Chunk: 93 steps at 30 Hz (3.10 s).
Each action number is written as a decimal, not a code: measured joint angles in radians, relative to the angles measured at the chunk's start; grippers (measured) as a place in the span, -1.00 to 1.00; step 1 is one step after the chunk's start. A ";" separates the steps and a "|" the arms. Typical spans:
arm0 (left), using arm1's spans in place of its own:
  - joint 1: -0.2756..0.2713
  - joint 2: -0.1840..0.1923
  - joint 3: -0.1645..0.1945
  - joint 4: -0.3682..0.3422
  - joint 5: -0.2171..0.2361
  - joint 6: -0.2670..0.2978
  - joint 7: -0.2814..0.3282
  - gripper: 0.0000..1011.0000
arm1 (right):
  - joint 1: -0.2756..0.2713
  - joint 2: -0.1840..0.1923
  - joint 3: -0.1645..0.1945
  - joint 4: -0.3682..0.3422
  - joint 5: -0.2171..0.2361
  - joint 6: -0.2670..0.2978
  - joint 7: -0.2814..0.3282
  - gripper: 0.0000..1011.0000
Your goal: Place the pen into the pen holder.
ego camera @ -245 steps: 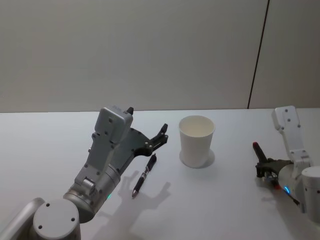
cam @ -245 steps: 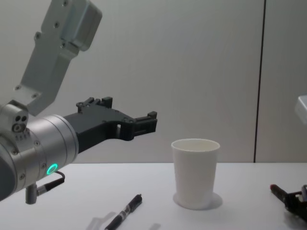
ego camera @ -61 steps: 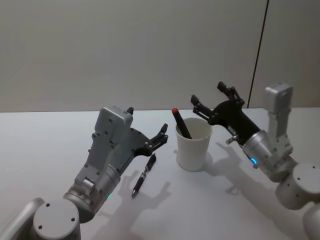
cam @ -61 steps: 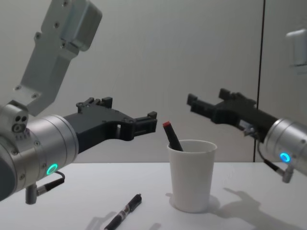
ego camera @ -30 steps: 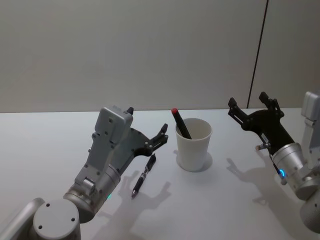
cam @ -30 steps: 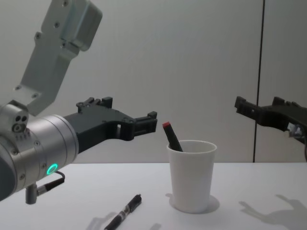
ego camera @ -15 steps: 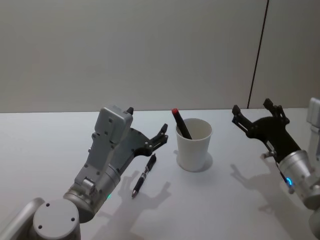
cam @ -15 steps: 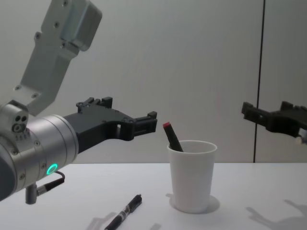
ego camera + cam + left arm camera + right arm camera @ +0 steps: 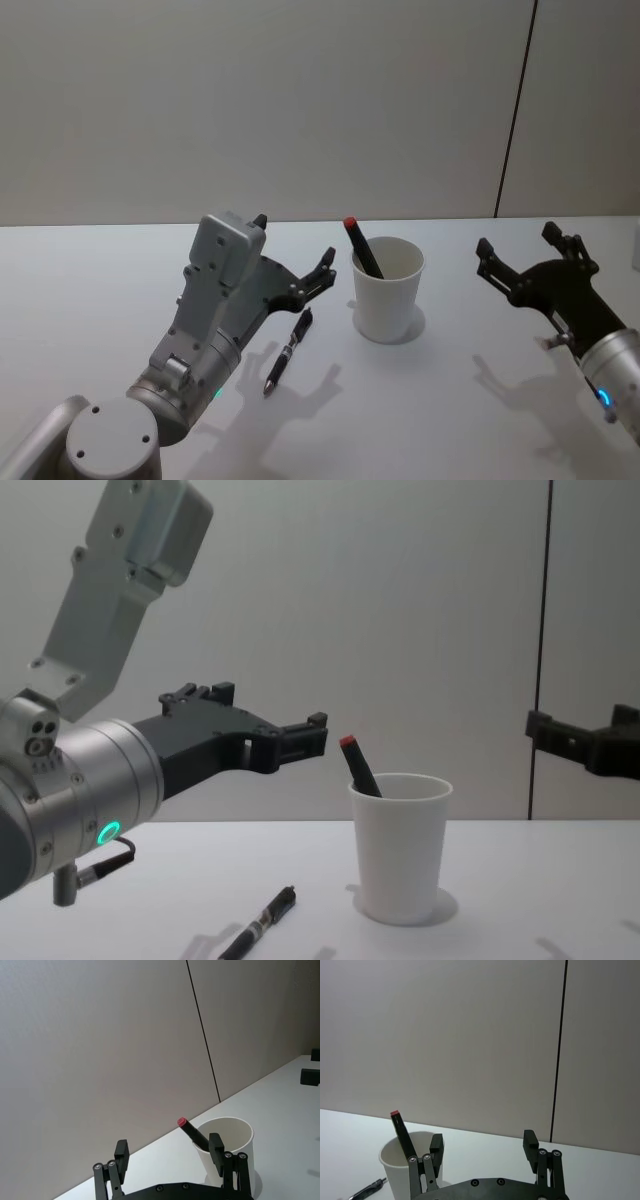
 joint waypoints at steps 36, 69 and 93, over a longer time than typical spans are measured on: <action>0.011 0.012 -0.009 -0.014 -0.027 0.011 -0.033 0.98 | -0.132 0.067 0.003 -0.191 -0.011 0.100 -0.045 0.98; 0.042 0.110 -0.064 -0.086 -0.187 0.353 -0.180 0.98 | -0.132 0.067 0.003 -0.191 -0.011 0.100 -0.044 0.98; -0.055 0.033 -0.032 0.033 -0.085 0.551 -0.234 0.98 | -0.132 0.067 0.003 -0.191 -0.011 0.100 -0.044 0.98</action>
